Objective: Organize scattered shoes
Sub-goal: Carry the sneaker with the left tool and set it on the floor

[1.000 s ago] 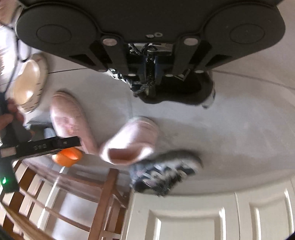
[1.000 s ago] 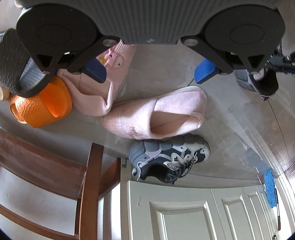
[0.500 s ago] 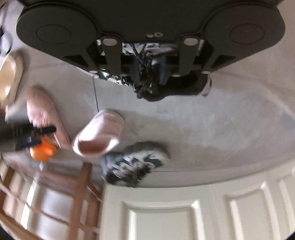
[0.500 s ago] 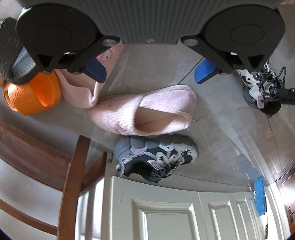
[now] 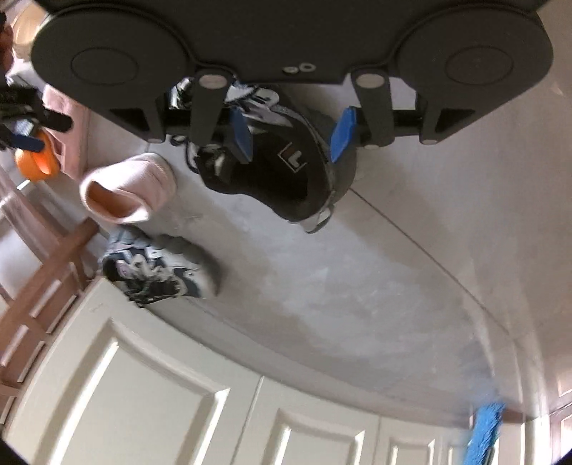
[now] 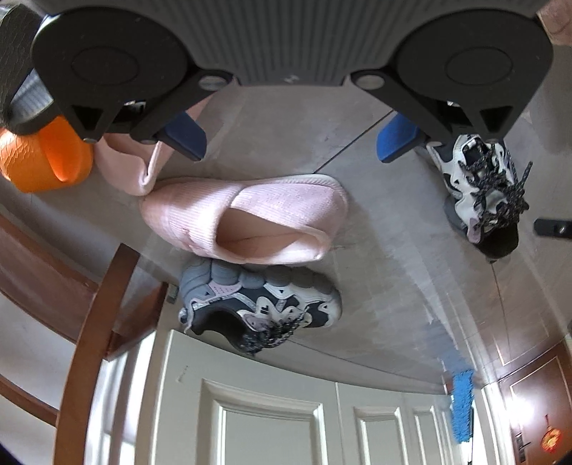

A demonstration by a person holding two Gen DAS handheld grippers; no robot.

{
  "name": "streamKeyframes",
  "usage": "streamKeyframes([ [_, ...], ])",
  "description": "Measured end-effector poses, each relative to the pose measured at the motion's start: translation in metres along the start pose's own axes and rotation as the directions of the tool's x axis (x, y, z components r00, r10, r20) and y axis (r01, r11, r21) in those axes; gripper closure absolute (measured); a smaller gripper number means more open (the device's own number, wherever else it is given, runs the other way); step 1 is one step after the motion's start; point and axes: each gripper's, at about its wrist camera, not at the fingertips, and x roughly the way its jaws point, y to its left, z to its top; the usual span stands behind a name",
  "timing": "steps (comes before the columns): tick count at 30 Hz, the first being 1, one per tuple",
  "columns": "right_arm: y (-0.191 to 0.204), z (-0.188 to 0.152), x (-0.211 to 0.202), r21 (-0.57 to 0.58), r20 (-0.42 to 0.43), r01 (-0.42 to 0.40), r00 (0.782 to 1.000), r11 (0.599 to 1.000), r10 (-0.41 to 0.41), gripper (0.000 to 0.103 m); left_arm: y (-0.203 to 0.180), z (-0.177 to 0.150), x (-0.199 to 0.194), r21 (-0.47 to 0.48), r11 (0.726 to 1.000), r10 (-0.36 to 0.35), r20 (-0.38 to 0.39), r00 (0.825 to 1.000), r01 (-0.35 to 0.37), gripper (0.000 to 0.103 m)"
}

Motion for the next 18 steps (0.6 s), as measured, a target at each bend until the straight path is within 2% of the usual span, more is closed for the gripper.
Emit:
streamKeyframes([
  [4, 0.003, 0.002, 0.001, -0.017, -0.005, 0.000, 1.000, 1.000, 0.000, 0.000, 0.002, 0.000, 0.024, -0.048, 0.999, 0.021, -0.048, 0.999, -0.023, 0.061],
  [6, 0.006, 0.003, 0.002, -0.037, -0.012, 0.001, 1.000, 0.999, -0.001, 0.000, 0.005, 0.001, 0.035, -0.079, 0.997, 0.021, -0.065, 0.998, -0.026, 0.073],
  [7, 0.008, 0.004, 0.003, -0.045, -0.018, -0.001, 1.000, 0.999, 0.000, 0.000, 0.007, 0.001, 0.037, -0.082, 0.996, 0.022, -0.072, 0.997, -0.028, 0.075],
  [10, 0.012, 0.006, 0.007, -0.059, -0.032, -0.015, 0.999, 0.998, 0.013, 0.000, 0.007, 0.007, 0.040, -0.021, 0.999, 0.037, -0.093, 0.995, -0.039, 0.081],
  [12, 0.012, 0.007, 0.008, -0.061, -0.034, -0.015, 0.999, 0.998, 0.013, 0.000, 0.007, 0.013, 0.043, 0.076, 0.996, 0.048, -0.091, 0.995, -0.041, 0.085],
  [13, 0.012, 0.006, 0.008, -0.060, -0.035, -0.015, 0.999, 0.998, 0.013, 0.000, 0.003, 0.017, 0.045, 0.168, 0.985, 0.062, -0.079, 0.995, -0.048, 0.086],
  [15, 0.011, 0.006, 0.009, -0.058, -0.035, -0.013, 0.999, 0.998, 0.011, 0.000, -0.004, 0.025, 0.052, 0.325, 0.942, 0.101, -0.046, 0.994, -0.081, 0.085],
  [18, 0.011, 0.006, 0.009, -0.055, -0.036, -0.011, 0.999, 0.998, 0.009, 0.000, -0.013, 0.038, 0.064, 0.493, 0.855, 0.171, 0.020, 0.985, -0.158, 0.086],
])
